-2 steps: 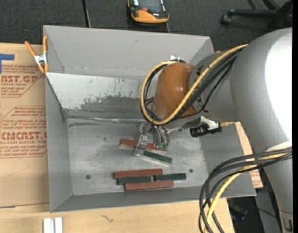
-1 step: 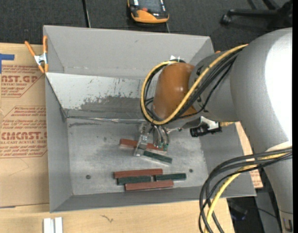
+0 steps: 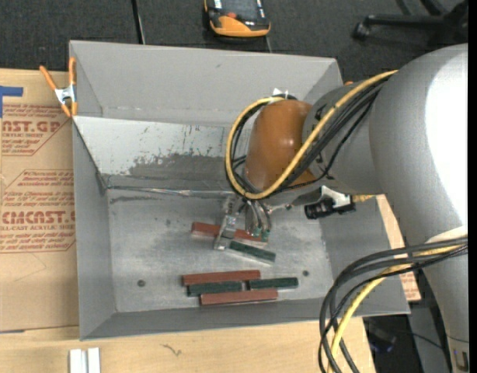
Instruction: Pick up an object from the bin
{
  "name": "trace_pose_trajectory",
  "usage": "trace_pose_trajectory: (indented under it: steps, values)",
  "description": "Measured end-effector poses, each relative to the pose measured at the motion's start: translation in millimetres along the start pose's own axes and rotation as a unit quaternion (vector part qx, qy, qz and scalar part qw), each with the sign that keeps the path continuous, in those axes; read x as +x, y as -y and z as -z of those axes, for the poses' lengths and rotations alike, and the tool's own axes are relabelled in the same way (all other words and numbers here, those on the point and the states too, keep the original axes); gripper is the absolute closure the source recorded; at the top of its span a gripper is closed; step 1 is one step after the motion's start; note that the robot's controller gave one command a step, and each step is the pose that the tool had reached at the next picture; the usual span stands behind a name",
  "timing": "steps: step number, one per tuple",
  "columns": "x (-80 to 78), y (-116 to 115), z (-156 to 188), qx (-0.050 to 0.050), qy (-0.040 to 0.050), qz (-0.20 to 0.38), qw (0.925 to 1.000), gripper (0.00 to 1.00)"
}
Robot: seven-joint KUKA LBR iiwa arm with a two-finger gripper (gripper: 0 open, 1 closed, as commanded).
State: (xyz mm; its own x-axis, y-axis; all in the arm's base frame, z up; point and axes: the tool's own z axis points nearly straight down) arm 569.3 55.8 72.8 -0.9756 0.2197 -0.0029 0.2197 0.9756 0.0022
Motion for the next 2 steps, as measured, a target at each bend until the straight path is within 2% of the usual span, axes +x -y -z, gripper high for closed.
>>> trace_pose_trajectory:
  steps: [2]
  values:
    - [2.1, 0, 16, 0.001, -0.0043, 0.0, 1.0, 1.0]
